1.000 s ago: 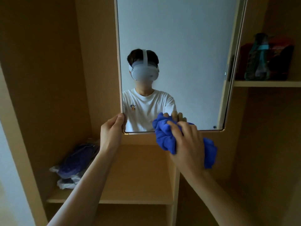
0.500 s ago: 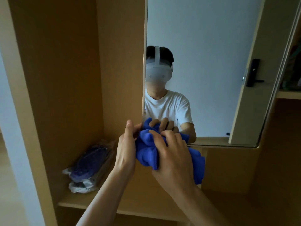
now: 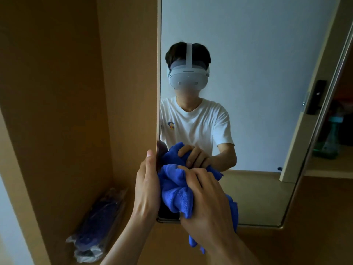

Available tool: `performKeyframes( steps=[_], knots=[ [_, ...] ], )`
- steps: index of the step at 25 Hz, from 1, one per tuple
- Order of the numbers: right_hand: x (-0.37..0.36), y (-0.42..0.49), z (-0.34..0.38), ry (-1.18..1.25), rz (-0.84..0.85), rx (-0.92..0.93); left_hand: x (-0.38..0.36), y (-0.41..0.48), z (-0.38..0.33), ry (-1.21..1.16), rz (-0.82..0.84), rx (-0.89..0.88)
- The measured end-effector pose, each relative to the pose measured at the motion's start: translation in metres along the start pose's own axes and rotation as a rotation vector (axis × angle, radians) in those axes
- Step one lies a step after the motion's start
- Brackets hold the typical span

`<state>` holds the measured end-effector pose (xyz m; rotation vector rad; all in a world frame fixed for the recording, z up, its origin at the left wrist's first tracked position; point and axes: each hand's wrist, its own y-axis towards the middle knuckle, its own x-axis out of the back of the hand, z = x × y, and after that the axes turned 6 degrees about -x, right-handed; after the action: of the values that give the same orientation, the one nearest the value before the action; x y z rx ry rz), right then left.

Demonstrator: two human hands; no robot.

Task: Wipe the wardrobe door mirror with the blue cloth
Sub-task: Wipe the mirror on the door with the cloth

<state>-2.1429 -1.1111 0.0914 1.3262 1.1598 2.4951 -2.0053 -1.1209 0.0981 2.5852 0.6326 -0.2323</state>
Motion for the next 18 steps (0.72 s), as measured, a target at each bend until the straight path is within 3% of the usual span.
performKeyframes(
  steps=[9,18],
  knots=[
    [0.150,0.134,0.064,0.066,0.068,-0.043,-0.056,0.075,-0.191,0.105,-0.017,-0.047],
    [0.292,0.244,0.113,0.020,-0.022,0.146,-0.104,0.140,-0.352,0.194,0.002,-0.080]
  ],
)
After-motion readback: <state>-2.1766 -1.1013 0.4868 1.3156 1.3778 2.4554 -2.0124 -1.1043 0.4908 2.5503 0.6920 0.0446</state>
